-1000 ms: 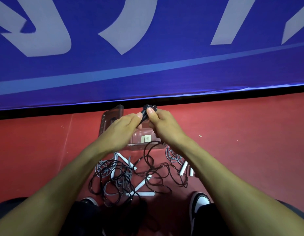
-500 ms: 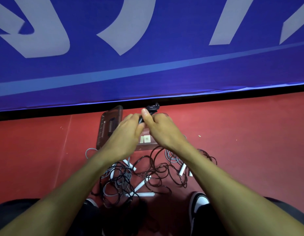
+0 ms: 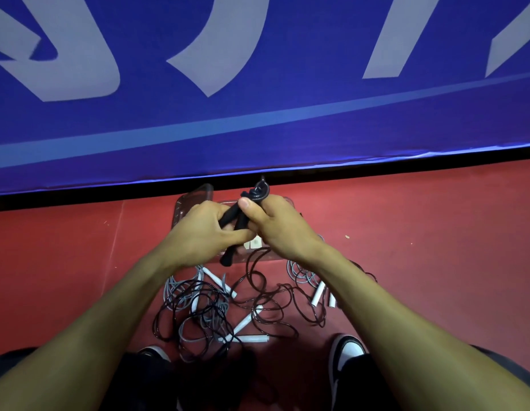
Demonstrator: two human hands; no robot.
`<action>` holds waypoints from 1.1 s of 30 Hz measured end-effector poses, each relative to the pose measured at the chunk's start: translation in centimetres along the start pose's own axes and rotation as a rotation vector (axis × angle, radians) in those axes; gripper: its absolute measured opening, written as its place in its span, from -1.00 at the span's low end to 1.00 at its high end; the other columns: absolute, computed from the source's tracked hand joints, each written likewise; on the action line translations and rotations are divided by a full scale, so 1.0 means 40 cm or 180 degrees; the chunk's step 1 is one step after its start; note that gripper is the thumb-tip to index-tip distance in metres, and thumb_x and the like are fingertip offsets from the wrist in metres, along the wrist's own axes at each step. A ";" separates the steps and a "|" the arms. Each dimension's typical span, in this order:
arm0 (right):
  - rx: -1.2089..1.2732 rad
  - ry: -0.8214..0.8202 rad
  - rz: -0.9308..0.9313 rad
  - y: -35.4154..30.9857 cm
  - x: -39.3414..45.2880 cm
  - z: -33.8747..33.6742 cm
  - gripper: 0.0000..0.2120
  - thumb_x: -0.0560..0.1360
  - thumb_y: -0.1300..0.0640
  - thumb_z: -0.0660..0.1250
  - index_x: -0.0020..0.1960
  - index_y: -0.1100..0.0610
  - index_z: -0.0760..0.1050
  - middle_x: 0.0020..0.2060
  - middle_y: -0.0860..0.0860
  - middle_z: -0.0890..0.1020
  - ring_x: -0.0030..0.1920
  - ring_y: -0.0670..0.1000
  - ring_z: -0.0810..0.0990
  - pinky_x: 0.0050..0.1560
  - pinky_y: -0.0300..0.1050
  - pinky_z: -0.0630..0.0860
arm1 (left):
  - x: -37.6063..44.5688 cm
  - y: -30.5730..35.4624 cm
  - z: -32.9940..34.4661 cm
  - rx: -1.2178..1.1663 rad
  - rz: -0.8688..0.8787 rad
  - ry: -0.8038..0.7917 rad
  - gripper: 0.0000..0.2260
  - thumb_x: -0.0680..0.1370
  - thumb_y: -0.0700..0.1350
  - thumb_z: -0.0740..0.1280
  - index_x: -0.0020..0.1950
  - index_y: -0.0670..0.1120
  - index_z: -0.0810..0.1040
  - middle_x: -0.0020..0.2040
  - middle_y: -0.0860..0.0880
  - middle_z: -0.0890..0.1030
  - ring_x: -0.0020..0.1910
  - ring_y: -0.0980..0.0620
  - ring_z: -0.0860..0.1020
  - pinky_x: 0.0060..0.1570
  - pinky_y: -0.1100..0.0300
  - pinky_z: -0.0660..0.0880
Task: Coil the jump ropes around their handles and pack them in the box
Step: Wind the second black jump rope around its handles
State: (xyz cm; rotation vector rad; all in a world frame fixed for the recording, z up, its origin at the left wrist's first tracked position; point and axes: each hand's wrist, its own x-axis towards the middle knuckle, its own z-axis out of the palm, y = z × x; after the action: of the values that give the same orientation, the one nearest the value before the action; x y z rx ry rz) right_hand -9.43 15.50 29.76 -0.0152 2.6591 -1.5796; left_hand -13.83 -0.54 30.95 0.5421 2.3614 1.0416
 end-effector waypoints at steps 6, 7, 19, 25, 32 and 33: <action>-0.0482 0.0300 0.0071 -0.003 0.002 -0.005 -0.48 0.67 -0.13 0.13 -0.31 0.15 0.53 -0.44 -0.01 0.57 -0.36 -0.02 0.51 -0.26 -0.06 0.40 | -0.003 0.005 0.004 -0.0805 0.0285 -0.0149 -0.87 0.59 -0.27 0.37 -0.10 -0.07 0.60 -0.27 -0.06 0.70 -0.28 -0.04 0.69 -0.12 0.05 0.62; -0.0522 0.0389 0.0131 -0.002 0.002 -0.006 -0.43 0.66 -0.17 0.12 -0.31 0.19 0.56 -0.41 0.04 0.60 -0.32 0.04 0.56 -0.22 -0.02 0.45 | -0.001 0.003 0.010 -0.0679 0.0370 -0.0066 -0.80 0.60 -0.26 0.36 -0.13 0.03 0.59 -0.32 0.00 0.65 -0.35 0.04 0.62 -0.21 0.09 0.58; -0.0454 0.0306 0.0391 0.001 0.003 -0.010 -0.34 0.64 -0.27 0.06 -0.22 0.26 0.57 -0.40 0.05 0.61 -0.29 0.06 0.58 -0.12 0.01 0.56 | 0.013 -0.019 0.065 -0.0030 0.0497 0.0833 -0.68 0.72 0.15 -0.01 -0.11 0.27 0.47 -0.25 0.20 0.51 -0.22 0.24 0.48 -0.12 0.09 0.39; 0.0054 0.0094 0.0183 0.003 0.005 -0.004 -0.56 0.72 0.07 0.05 -0.30 0.04 0.46 -0.38 -0.15 0.62 -0.38 -0.28 0.50 -0.14 -0.22 0.40 | 0.026 -0.008 0.065 -0.1620 0.0402 0.0586 -0.64 0.61 0.17 0.11 -0.07 -0.09 0.49 -0.29 0.04 0.46 -0.38 0.11 0.34 -0.34 0.18 0.31; -0.0140 0.0024 0.0541 0.000 0.009 -0.040 -0.60 0.70 0.06 0.12 -0.19 0.14 0.59 -0.48 -0.13 0.50 -0.43 -0.19 0.42 -0.32 -0.20 0.30 | 0.021 -0.016 0.051 -0.1148 0.0341 0.0429 -0.70 0.62 0.11 0.15 -0.19 0.01 0.52 -0.25 0.04 0.46 -0.27 0.05 0.36 -0.19 0.07 0.31; -0.0172 -0.0013 0.0585 -0.006 0.009 -0.045 -0.57 0.69 -0.02 0.13 -0.18 0.17 0.61 -0.45 -0.14 0.49 -0.42 -0.15 0.42 -0.30 -0.17 0.31 | 0.021 -0.018 0.047 -0.1044 0.0289 0.0456 -0.74 0.64 0.08 0.18 -0.19 0.04 0.52 -0.26 0.11 0.49 -0.29 0.09 0.39 -0.20 0.09 0.33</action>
State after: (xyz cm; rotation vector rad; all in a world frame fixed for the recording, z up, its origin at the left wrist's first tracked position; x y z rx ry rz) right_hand -9.86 16.94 30.80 0.2171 2.6127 -1.4505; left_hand -13.51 0.51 29.05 0.4669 2.2343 1.5181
